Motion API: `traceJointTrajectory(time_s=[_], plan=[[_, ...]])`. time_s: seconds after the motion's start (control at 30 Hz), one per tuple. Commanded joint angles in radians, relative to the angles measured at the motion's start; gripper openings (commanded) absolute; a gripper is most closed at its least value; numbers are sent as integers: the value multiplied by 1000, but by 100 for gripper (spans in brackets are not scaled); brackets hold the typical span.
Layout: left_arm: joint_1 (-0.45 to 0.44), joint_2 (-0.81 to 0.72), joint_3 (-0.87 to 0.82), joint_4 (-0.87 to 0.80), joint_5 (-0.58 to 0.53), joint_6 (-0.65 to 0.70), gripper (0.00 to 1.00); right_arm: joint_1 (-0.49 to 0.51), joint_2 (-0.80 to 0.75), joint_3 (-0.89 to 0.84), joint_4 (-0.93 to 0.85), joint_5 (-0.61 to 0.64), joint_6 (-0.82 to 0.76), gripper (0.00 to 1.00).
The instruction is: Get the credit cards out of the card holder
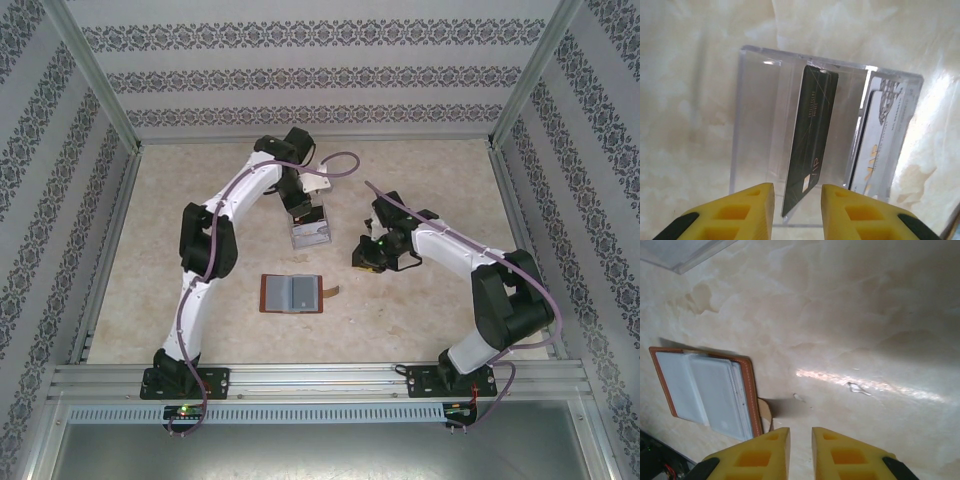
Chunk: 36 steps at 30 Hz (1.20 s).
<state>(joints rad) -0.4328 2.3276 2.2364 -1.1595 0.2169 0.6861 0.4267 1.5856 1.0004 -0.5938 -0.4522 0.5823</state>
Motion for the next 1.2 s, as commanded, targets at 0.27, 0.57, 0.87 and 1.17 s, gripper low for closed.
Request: traceJointTrajectory(time_s=[0.27, 0.57, 0.87, 1.17], plan=[[-10, -273, -310, 237, 37, -507, 29, 126, 81, 86, 44, -21, 61, 22], [-8, -504, -671, 456, 157, -857, 29, 209, 132, 105, 94, -107, 93, 22], [-10, -669, -967, 697, 237, -1248, 34, 219, 166, 61, 65, -60, 81, 22], [-15, -679, -1153, 784, 384, -1480, 30, 219, 206, 33, 84, -43, 72, 22]])
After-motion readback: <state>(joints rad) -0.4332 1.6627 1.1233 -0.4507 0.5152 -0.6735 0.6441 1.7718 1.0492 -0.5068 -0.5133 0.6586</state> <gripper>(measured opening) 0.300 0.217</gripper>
